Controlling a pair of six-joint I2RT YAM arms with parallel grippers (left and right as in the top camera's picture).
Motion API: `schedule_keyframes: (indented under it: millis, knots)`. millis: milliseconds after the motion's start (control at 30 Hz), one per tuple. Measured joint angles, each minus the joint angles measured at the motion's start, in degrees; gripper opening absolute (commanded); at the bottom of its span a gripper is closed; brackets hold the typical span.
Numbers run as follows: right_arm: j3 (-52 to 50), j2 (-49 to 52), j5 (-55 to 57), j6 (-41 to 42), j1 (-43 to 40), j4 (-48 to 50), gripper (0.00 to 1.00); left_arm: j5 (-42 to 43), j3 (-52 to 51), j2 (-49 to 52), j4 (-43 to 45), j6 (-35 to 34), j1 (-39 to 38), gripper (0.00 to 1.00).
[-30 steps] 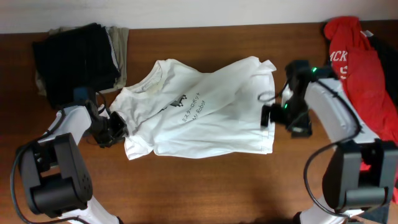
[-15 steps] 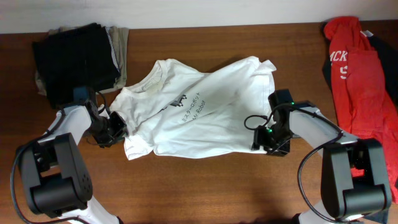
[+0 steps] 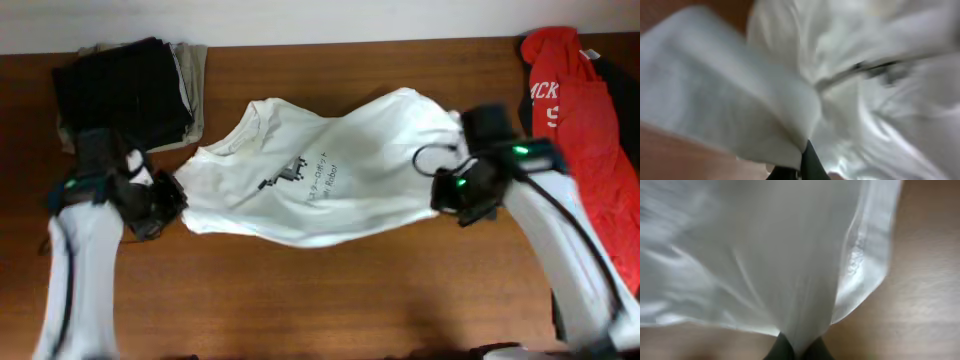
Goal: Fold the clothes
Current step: 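Lift and stretch the T-shirt apart with both grippers, pulling it upward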
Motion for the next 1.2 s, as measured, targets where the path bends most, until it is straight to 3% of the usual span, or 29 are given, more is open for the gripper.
schedule_keyframes:
  millis: [133,233,400,533,633,767,933,1200]
  knots:
    - [13.94,-8.92,0.92,-2.32,0.00,-13.00,0.04,-0.63,8.96,-14.82,-6.51,0.00,0.00,0.01]
    - [26.43,-12.96,1.25,-4.39,0.00,-21.46,0.04,-3.02,25.00,-21.79,-14.75,0.02,-0.02,0.01]
    - [45.97,-13.90,2.19,-6.19,0.00,-28.15,0.04,-5.77,56.81,-21.97,-24.96,0.24,0.00,0.01]
    - [53.79,-13.55,5.01,-6.38,0.00,-28.13,0.04,-8.61,70.73,-20.39,-26.49,0.24,0.00,0.01]
    - [54.66,-11.15,6.29,-6.40,0.00,-25.55,0.04,-9.75,72.06,-17.42,-25.55,0.24,0.00,0.01]
    - [54.75,0.22,6.64,-6.40,0.00,-21.00,0.04,-10.05,72.04,-6.27,-25.62,0.24,-0.02,0.01]
    - [54.55,17.81,6.67,-6.16,0.07,-16.17,0.04,-8.41,71.34,20.96,-20.98,0.24,-1.84,0.01]
    - [54.47,42.64,7.76,-5.73,0.07,-5.68,0.04,-5.92,71.17,52.26,-3.34,0.22,-12.26,0.01]
